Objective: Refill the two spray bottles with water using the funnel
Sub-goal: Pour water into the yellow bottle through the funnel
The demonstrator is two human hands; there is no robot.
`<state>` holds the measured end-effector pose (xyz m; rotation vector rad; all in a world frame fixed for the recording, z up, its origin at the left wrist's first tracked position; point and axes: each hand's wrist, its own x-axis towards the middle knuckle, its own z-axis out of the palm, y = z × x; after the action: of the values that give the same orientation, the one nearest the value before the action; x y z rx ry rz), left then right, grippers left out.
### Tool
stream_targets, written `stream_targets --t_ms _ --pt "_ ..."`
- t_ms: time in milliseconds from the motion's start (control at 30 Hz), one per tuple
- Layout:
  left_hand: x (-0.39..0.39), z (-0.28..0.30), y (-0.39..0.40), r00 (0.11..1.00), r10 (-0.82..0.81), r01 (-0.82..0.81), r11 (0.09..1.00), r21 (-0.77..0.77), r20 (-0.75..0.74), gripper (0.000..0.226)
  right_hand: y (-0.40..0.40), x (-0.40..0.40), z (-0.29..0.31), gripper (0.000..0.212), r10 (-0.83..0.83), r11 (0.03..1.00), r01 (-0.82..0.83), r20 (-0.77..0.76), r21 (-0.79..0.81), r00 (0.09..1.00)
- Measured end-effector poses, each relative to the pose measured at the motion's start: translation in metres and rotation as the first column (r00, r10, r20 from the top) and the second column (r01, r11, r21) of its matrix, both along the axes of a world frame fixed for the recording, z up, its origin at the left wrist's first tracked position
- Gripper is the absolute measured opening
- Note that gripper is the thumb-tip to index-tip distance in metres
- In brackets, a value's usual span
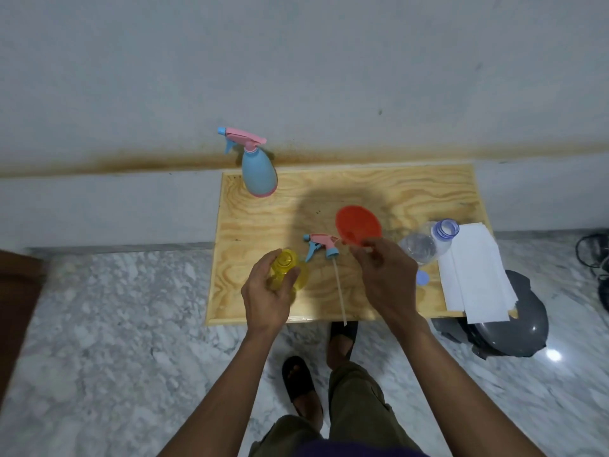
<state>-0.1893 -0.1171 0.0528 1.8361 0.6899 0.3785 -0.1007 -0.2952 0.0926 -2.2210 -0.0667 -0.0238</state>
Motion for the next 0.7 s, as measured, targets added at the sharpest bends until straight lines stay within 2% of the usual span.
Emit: stream_targets --t_ms 67,167,267,533,700 --pt "-0.001 -0.001 0.001 1.0 -0.005 0.005 1.0 -0.026 -0.019 0.044 0.014 -0.005 0.026 0.023 0.047 0.988 -0.046 -0.006 0.147 0.999" --pt "-0.001 0.001 0.004 0.999 -0.012 0.01 0.999 -0.053 -0.033 0.044 0.032 -0.015 0.044 0.026 0.185 0.961 -0.176 -0.024 0.211 0.982" --pt "0.001 0.003 0.004 0.998 -0.02 0.017 0.999 -0.045 -0.055 0.04 0.041 -0.022 0.043 0.025 0.274 0.944 -0.264 -0.022 0.197 0.962" --pt "0.002 0.008 0.003 0.991 -0.032 0.039 0.998 0.054 -0.132 0.04 0.042 -0.027 0.024 0.026 0.332 0.938 -0.336 0.059 0.084 0.942" --pt "0.002 0.007 0.005 0.987 -0.034 0.051 0.993 0.108 -0.154 0.033 0.047 -0.028 0.018 0.03 0.367 0.923 -0.373 0.07 0.099 0.928"
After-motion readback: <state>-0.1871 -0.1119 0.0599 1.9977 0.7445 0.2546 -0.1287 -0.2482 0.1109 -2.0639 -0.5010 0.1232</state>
